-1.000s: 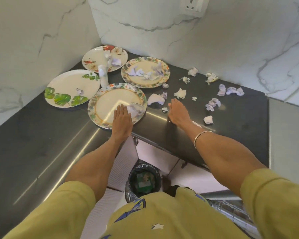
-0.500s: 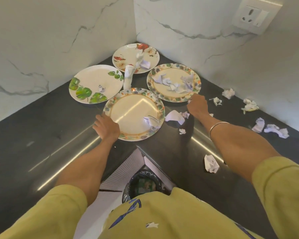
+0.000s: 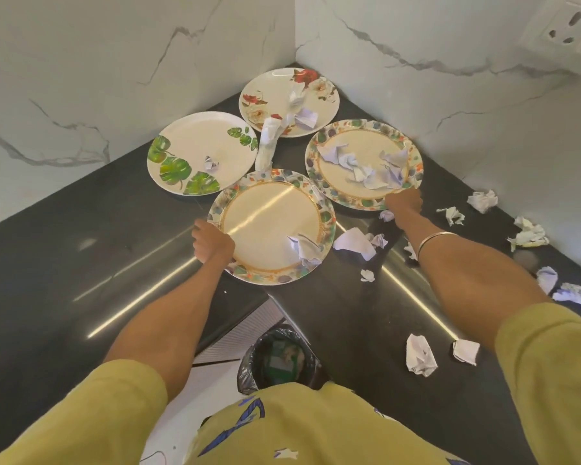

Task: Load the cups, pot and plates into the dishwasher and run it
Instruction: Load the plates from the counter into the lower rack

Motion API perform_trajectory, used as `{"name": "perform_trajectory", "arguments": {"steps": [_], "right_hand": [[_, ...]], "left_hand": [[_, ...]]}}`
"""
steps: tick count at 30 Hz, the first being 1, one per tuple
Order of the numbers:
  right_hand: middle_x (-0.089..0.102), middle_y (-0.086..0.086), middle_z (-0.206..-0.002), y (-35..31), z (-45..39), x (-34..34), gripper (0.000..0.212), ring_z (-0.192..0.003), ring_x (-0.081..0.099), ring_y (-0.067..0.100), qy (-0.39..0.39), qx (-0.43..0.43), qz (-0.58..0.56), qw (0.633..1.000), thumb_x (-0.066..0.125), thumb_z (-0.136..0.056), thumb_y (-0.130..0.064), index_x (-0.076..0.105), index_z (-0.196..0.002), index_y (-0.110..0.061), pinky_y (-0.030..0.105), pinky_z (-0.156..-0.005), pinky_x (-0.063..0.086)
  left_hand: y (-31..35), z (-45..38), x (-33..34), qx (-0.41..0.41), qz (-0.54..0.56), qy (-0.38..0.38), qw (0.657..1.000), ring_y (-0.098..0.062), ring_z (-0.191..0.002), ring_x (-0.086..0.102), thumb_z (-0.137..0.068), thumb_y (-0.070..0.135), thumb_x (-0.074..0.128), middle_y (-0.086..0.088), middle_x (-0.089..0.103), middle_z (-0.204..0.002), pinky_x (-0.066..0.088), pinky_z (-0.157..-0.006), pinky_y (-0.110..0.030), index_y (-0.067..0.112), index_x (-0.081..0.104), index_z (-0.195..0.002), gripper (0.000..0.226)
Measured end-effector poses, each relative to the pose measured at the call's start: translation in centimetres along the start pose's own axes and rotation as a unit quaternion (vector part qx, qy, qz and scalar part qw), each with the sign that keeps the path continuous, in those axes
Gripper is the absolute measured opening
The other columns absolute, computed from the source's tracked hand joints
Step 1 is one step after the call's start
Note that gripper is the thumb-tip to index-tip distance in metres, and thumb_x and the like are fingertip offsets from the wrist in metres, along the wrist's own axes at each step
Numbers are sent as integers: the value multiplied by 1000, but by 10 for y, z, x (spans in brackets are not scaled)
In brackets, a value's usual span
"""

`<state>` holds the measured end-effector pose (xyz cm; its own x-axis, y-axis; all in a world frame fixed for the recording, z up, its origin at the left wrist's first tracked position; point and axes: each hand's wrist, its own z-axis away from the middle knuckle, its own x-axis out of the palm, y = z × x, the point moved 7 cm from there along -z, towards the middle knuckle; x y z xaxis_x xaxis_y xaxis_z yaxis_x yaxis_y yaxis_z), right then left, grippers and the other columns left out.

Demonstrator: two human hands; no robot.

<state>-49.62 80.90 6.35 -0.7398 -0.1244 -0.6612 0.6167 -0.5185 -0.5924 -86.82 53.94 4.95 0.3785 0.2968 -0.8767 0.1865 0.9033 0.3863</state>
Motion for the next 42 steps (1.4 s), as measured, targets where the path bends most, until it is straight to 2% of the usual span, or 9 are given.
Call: {"name": "perform_trajectory", "arguments": {"steps": [7,11,13,17,20,32,34,38,42], "right_hand": [[37,17,-151,4,-11,10,69,-135,42,33,-37,28,-52,998,63,-90,-16,28,-148,-4,40,-106,39],[54,15,-135,-2,-5,6,48,-90,55,17,-63,27,-135,988,56,-91,-12,47,-138,-5,28,-76,46],[55,10,-130,0,0,-1,49,-96,53,16,-44,69,-190,978,57,-92,-12,45,-139,-9,23,-67,45],[55,4,-110,-5,8,-12,44,-94,54,14,-39,75,-251,964,51,-95,-14,48,-139,-8,19,-74,48],[57,7,-125,-7,17,-24,41,-106,56,18,-17,94,-315,944,51,-98,-17,50,-138,-14,27,-90,54],[62,11,-125,-36,51,-81,42,-104,67,27,43,-11,-305,951,62,-92,-3,51,-131,-9,33,-55,60],[59,14,-131,-41,55,-96,46,-111,64,31,79,-26,-269,960,63,-89,-4,48,-133,-6,37,-62,58],[48,18,-143,-56,72,-126,52,-129,50,35,145,-79,-166,972,56,-92,-4,36,-140,-1,40,-101,46],[54,19,-137,-68,90,-148,47,-125,55,34,177,-127,-95,971,57,-93,-5,45,-138,1,38,-96,48]], "left_hand": [[-5,-6,-5,0,27,16,999,-42,-123,54,-93,4,55,-23,56,-132,48,-97,-50,-1,40,-132,42],[-9,-5,-4,-20,77,13,997,-42,-121,55,-93,7,55,-22,56,-131,49,-96,-51,1,40,-131,41],[-10,-1,-5,-29,108,14,994,-42,-121,54,-95,9,53,-22,55,-131,49,-95,-51,2,41,-131,38],[-7,1,-11,-21,199,0,980,-40,-119,55,-100,27,52,-23,55,-130,48,-95,-49,1,45,-128,40],[-4,-2,-18,-15,235,-30,971,-37,-120,55,-91,37,66,-21,57,-130,48,-96,-45,0,48,-130,57],[39,14,-75,94,208,-31,973,-36,-119,59,-88,33,71,-19,65,-125,48,-99,-42,-1,60,-126,52],[50,17,-87,116,195,-32,974,-35,-115,61,-86,35,73,-17,66,-121,50,-97,-42,-1,60,-125,54],[73,20,-110,138,204,-36,969,-35,-108,62,-82,27,68,-18,66,-117,55,-90,-43,-3,58,-121,50],[102,42,-130,187,186,-27,964,-40,-109,60,-84,20,61,-22,64,-117,56,-89,-48,-3,58,-118,41]]}}
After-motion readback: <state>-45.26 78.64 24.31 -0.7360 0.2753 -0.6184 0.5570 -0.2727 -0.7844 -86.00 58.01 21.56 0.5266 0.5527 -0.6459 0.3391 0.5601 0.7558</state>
